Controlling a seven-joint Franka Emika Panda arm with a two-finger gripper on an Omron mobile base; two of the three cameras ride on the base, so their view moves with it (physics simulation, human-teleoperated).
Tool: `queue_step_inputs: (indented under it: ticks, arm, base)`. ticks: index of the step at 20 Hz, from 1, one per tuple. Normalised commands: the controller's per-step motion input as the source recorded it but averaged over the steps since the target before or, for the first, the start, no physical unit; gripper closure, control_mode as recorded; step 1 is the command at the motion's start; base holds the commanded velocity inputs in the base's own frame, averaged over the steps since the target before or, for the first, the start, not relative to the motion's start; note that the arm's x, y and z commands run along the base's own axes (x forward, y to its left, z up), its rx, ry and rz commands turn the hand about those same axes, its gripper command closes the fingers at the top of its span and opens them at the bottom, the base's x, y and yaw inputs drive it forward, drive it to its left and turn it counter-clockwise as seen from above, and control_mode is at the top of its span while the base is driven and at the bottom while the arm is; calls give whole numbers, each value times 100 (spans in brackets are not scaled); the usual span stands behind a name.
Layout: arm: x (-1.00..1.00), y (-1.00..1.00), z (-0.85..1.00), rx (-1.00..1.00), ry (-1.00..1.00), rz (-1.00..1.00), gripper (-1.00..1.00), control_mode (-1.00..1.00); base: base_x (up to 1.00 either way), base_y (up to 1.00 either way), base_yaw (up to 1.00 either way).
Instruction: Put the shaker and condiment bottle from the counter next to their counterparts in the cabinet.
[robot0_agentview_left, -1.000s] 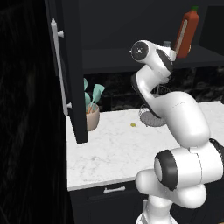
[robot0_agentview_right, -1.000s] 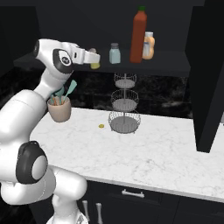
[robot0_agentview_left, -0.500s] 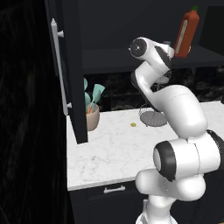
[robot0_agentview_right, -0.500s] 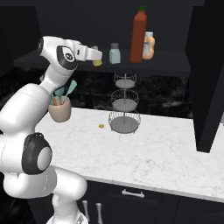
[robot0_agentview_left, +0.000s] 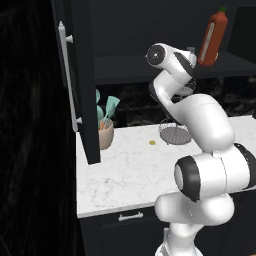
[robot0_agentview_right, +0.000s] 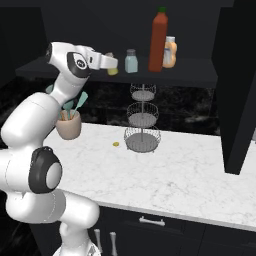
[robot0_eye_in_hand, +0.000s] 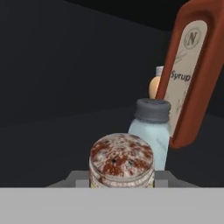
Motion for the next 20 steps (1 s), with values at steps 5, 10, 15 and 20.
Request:
queue_step_inputs:
  ticks: [5, 10, 15, 20]
  arm:
    - [26, -6, -32, 0, -5, 0, 100, -100]
    - [1, -6, -29, 0, -5, 0, -100, -100]
    - [3, -13, -20, 1, -1, 0, -100, -100]
    - [1, -8, -10, 2, -1, 0, -100, -100]
  base:
    - [0, 0, 0]
    - [0, 0, 0]
    - [0, 0, 0]
    - [0, 0, 0]
